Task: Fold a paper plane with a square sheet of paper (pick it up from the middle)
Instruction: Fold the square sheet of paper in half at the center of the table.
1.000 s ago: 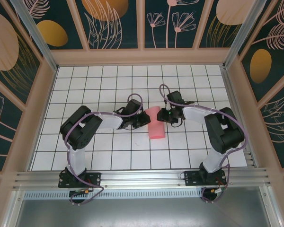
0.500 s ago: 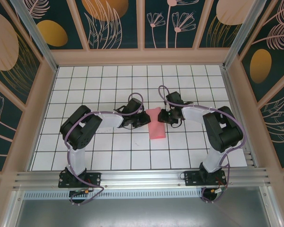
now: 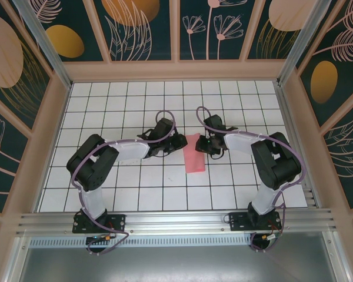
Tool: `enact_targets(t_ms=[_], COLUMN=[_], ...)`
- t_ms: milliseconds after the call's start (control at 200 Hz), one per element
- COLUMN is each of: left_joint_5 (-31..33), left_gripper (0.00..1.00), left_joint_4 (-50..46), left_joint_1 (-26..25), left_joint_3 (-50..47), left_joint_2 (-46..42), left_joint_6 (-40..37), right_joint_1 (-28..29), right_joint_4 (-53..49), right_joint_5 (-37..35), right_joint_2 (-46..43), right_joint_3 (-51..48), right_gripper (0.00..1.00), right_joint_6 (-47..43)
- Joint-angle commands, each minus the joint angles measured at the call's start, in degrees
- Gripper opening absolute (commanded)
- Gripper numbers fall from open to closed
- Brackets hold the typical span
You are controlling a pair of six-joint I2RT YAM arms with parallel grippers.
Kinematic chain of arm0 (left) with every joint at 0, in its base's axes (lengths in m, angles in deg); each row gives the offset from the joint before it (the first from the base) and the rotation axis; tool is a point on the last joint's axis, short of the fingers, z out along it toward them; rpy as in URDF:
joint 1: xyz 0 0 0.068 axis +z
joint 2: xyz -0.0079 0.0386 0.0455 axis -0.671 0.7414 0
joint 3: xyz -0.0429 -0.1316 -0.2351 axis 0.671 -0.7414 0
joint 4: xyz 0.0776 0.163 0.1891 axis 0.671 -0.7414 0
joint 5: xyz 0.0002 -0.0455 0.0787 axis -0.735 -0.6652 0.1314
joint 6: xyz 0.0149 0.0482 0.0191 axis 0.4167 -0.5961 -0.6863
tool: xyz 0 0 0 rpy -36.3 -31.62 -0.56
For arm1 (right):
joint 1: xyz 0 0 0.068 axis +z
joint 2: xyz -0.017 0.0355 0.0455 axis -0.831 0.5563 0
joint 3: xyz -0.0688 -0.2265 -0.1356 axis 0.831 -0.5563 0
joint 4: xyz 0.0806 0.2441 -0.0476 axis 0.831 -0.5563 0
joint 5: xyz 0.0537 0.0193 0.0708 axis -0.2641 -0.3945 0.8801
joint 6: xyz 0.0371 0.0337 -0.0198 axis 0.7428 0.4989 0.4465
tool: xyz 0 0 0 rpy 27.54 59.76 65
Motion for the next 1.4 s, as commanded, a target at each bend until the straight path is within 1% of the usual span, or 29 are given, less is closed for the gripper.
enact_targets(t_ms=[0,110,325,475,666,931,1186,1206,1396], left_joint_5=[2.5,1.8,-1.5,-1.5,-2.0,-5.8,-7.3,-7.3,-6.5], left_gripper=[0.26,0.26,0.27,0.27,0.27,0.26,0.21,0.21,0.2], left_joint_4=[3.2,3.8,5.2,5.2,5.3,7.0,5.9,5.6,2.3], left_joint_1=[0.1,0.1,0.1,0.1,0.1,0.1,-0.2,-0.2,-0.8], left_joint_3=[-2.7,-2.7,-2.3,-2.3,-2.2,-1.8,-1.8,-0.1,1.7], left_joint_2=[-1.9,-1.7,0.2,0.7,1.1,2.8,4.6,4.7,6.1], left_joint_6=[1.4,1.4,1.7,1.7,1.7,1.9,1.5,1.4,0.4], right_joint_1=[0.2,0.3,0.3,0.3,0.2,0.3,0.3,0.4,0.3], right_joint_4=[-0.3,-0.1,-0.2,-0.2,0.0,0.1,0.0,0.0,0.1], right_joint_5=[-6.3,-6.8,-7.4,-7.9,-7.6,-7.2,-7.4,-7.4,-7.2], right_joint_2=[3.8,4.1,3.9,4.0,4.3,5.0,5.2,5.2,5.3], right_joint_3=[-3.1,-3.3,-3.8,-4.2,-4.3,-4.1,-4.1,-4.1,-4.2], right_gripper=[0.32,0.34,0.34,0.32,0.32,0.33,0.33,0.33,0.33], right_joint_6=[2.7,3.4,3.9,3.9,4.0,3.6,3.6,3.7,3.6])
